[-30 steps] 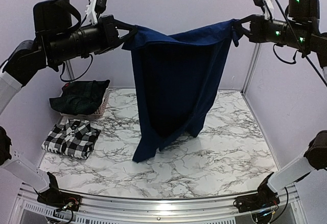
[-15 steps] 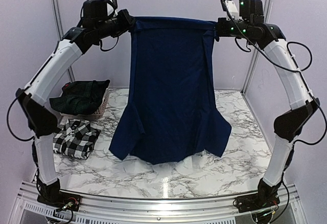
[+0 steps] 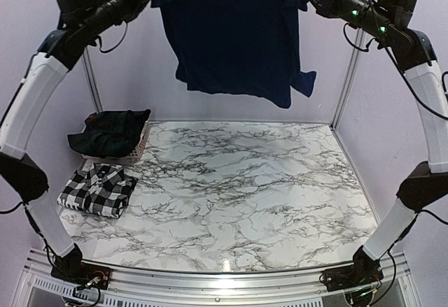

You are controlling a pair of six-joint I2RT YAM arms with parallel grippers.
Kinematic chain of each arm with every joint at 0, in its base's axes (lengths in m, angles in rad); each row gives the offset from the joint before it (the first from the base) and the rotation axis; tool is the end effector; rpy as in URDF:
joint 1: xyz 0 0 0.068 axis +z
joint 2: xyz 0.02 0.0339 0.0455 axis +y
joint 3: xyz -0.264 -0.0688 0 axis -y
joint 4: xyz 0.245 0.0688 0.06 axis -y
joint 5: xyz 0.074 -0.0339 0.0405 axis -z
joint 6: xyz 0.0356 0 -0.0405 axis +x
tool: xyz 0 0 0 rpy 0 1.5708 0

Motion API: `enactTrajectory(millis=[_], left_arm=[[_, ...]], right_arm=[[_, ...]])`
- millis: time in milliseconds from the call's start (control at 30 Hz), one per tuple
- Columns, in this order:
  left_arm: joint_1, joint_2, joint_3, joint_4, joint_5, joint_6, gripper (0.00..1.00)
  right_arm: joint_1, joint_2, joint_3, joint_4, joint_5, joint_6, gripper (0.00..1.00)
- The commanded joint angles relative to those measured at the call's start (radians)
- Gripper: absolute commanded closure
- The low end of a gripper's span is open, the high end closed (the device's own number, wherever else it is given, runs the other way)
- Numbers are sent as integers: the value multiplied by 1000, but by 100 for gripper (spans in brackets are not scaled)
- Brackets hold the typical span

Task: Fold and stack the mixed laundry pile
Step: Flatten out the crumpled T-shirt at the center of the board.

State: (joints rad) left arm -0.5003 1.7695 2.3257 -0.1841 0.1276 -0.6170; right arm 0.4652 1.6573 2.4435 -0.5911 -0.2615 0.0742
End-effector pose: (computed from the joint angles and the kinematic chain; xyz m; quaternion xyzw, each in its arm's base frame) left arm 0.3052 -0.1720 0.5924 0.0197 0.5651 -0.4673 0.6797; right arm 0.2459 0.1337 0.6133 -0.2211 0.5979 0.2839 0.7163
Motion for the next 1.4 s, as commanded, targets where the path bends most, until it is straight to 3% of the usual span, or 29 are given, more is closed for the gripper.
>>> enactTrajectory(millis=[0, 267, 433, 633, 767, 867, 900, 933, 967, 1033, 1100, 1133, 1300, 1367], left_arm=[[-47, -172, -37, 91, -49, 67, 100], [-222, -299, -97, 64, -98, 183, 100], [-265, -283, -123, 5, -202, 164, 100], [-224, -243, -256, -79, -355, 98, 100], [-124, -204, -489, -84, -326, -44, 100], [-63, -125, -615, -79, -302, -92, 100], [-40, -95, -652, -79, -301, -112, 100], [-10, -68, -680, -89, -295, -145, 100], [25, -37, -701, -118, -287, -185, 97], [90, 8, -721, -224, -315, -244, 76], [123, 26, -724, -276, -359, -229, 48], [123, 32, -716, -288, -367, -203, 41], [108, 53, -666, -357, -376, -68, 2], [90, 76, -654, -363, -324, 9, 1]], right_arm=[[125, -105, -43, 66, -36, -6, 100], [186, -243, -91, 26, -50, 82, 100], [185, -276, -158, -29, 103, 83, 100], [133, -251, -314, -102, 446, 42, 100], [-15, -192, -530, -14, 381, 63, 100], [-66, -41, -596, 72, 285, 41, 99], [-73, 43, -558, 60, 249, 28, 89], [-74, 136, -472, 13, 239, 20, 73], [-77, 253, -339, -87, 246, 18, 56], [-82, 500, 21, -350, 321, 37, 33], [-82, 561, 196, -483, 360, 51, 24], [-81, 526, 149, -482, 362, 57, 22], [-73, 115, -598, -177, 155, 119, 21], [-51, 19, -773, -146, 57, 159, 28]])
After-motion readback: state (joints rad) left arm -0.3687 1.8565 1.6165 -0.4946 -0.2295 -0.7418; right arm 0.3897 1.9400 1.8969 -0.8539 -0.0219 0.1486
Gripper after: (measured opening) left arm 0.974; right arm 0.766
